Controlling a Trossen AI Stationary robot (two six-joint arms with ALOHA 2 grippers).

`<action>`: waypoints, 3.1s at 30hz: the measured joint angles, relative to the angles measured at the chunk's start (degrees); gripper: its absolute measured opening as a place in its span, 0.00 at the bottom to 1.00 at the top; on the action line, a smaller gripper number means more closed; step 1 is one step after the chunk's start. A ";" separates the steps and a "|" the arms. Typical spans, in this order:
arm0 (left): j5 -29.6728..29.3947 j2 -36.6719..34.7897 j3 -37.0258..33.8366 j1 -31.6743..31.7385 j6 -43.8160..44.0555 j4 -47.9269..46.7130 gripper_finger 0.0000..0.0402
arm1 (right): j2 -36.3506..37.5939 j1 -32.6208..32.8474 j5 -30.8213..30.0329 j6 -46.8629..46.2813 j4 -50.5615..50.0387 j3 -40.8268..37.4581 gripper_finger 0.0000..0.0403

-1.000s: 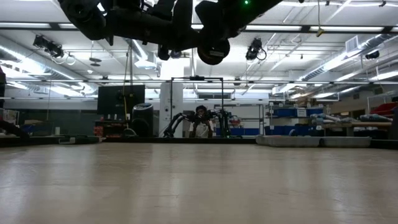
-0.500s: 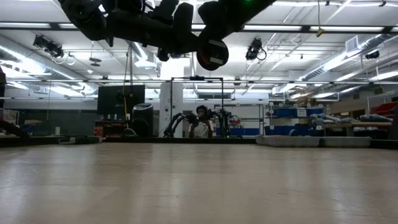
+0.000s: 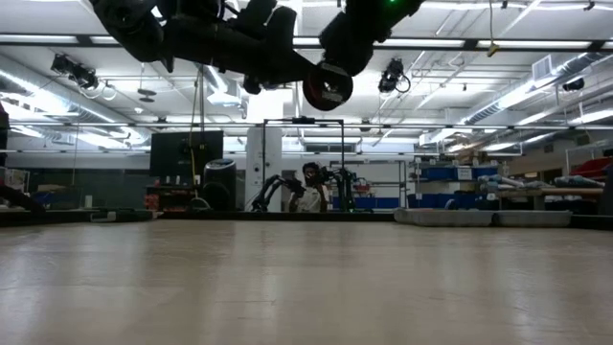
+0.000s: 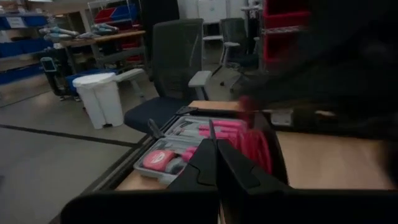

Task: Coil cords
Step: Coil the red cable wire onto the black spool

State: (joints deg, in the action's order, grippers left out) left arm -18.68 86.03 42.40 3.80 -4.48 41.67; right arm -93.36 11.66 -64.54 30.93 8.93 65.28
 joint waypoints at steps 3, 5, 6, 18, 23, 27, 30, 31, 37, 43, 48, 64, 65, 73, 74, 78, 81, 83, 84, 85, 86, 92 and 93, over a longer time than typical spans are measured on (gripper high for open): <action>1.10 -0.06 0.01 -0.19 0.14 0.15 0.00 | 0.15 0.11 -3.41 1.50 -0.50 -0.02 0.00; 1.66 -0.04 -0.01 -0.08 0.55 0.19 0.00 | 0.15 0.28 -4.44 1.52 -1.20 0.00 0.00; 1.65 -0.03 -0.01 -0.11 0.91 0.08 0.00 | 0.15 0.28 -4.40 1.31 -1.91 0.00 0.00; 2.01 -2.21 0.10 0.45 1.68 -4.63 0.00 | 0.20 1.76 -5.05 -4.59 -13.78 0.09 0.00; 2.61 -3.90 0.10 0.62 1.70 -6.35 0.00 | 0.20 1.70 -4.12 -8.00 -16.78 0.20 0.00; 3.17 -4.52 0.07 0.67 2.12 -6.59 0.00 | 0.28 1.23 -2.64 -10.71 -19.01 0.26 0.00; 4.82 -4.56 0.05 0.71 2.88 -6.71 0.00 | 0.28 0.93 -2.14 -12.62 -20.47 0.24 0.00; 5.07 -4.56 0.05 0.71 3.12 -6.71 0.00 | 0.28 0.81 -1.84 -12.87 -20.56 0.24 0.00; 5.22 -4.67 0.05 0.73 3.09 -6.74 0.00 | 0.28 0.63 0.05 -13.36 -20.78 0.17 0.02; 5.27 -4.76 0.03 0.71 3.40 -5.46 0.00 | 0.28 0.59 1.54 -13.61 -20.81 0.09 0.01; 7.37 -4.84 0.05 0.73 6.55 -6.82 0.00 | 0.28 0.97 1.91 -13.61 -21.04 0.03 0.01; 5.97 0.24 0.13 -6.31 16.60 -12.44 0.00 | 0.02 3.40 23.56 -28.22 -27.71 -2.83 0.01; 5.53 1.00 0.14 -6.83 16.79 -12.37 0.00 | 0.00 3.41 25.12 -29.02 -27.65 -3.22 0.01; 4.93 6.48 0.25 -10.44 16.26 -10.92 0.00 | 0.04 5.17 34.39 -35.19 -25.26 -7.68 0.00; 4.87 7.19 0.25 -10.73 15.79 -10.72 0.00 | 0.04 5.47 34.65 -35.41 -24.52 -8.28 0.00; 5.95 10.00 0.34 -11.30 15.96 -10.24 0.00 | 0.00 5.81 37.66 -36.08 -19.21 -11.30 0.00; 5.98 12.42 0.29 -11.61 16.73 -7.82 0.00 | -0.02 5.83 37.82 -36.42 -16.00 -13.42 0.00; 6.01 14.08 0.25 -11.78 16.65 -4.56 0.00 | -0.02 5.83 37.88 -36.48 -13.57 -14.99 0.00; 5.99 14.72 0.23 -11.79 16.62 -3.42 0.00 | -0.02 5.83 38.36 -36.81 -12.79 -15.62 0.00; 5.99 15.19 0.23 -11.79 16.61 -2.57 0.00 | -0.02 5.83 38.94 -37.52 -12.00 -16.27 0.00; 5.93 15.55 0.23 -11.79 16.65 -2.28 0.00 | -0.02 5.83 39.12 -38.30 -11.40 -16.92 0.00; 4.60 17.43 0.23 -11.90 16.73 -1.44 0.00 | -0.02 6.04 40.47 -41.26 -4.52 -21.03 0.00; 4.59 17.88 0.23 -11.90 16.74 -1.41 0.00 | -0.02 6.07 40.92 -41.53 -2.91 -21.92 0.00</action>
State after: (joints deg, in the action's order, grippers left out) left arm -14.09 103.91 42.63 -8.10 12.25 40.26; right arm -93.38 17.74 -23.62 -10.60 6.02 43.36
